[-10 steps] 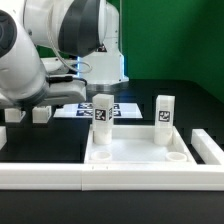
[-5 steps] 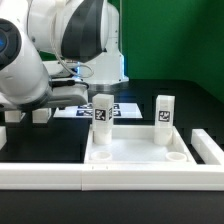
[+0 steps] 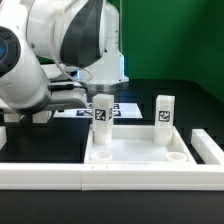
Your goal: Assemble square table
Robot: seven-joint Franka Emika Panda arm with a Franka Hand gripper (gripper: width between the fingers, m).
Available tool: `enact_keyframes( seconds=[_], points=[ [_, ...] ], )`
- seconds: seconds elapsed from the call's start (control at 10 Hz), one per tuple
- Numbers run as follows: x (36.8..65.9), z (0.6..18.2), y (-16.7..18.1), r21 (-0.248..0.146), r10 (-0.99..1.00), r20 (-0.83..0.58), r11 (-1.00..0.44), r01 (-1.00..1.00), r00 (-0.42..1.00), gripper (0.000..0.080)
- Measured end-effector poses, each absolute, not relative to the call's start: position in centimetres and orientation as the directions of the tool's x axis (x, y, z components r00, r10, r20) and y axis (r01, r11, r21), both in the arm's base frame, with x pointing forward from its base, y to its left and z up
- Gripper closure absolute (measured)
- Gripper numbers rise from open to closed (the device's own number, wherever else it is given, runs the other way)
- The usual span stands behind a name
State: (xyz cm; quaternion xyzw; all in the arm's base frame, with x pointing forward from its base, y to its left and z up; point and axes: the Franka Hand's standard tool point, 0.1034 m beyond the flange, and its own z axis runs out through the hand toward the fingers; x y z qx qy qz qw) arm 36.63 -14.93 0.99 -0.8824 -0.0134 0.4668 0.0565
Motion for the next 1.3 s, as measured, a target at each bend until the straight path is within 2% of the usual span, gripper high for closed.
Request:
enact_keyframes(
  seconds=[0.1, 0.2, 0.3, 0.4, 0.5, 1.2, 1.3],
  points=[
    [36.6, 1.0, -14.9, -0.113, 0.077, -0.822, -0.993, -0.029, 0.564, 0.0151],
    [36.6, 1.0, -14.8, -0.113, 0.077, -0.822, -0.993, -0.029, 0.564, 0.0239],
    [36.6, 1.0, -14.8, -0.113, 0.077, -0.823, -0.993, -0.028, 0.563, 0.0373],
    [36.6, 1.0, -14.8, -0.113, 0.077, -0.823, -0.993, -0.028, 0.563, 0.0373],
    [36.6, 1.0, -14.8, -0.113, 0.078, -0.823, -0.993, -0.028, 0.563, 0.0511],
    [36.7, 1.0, -14.8, -0.113, 0.078, -0.822, -0.993, -0.028, 0.564, 0.0511],
    [37.4, 2.0, -14.9, -0.131, 0.098, -0.819, -0.991, -0.018, 0.565, 0.0509]
  ],
)
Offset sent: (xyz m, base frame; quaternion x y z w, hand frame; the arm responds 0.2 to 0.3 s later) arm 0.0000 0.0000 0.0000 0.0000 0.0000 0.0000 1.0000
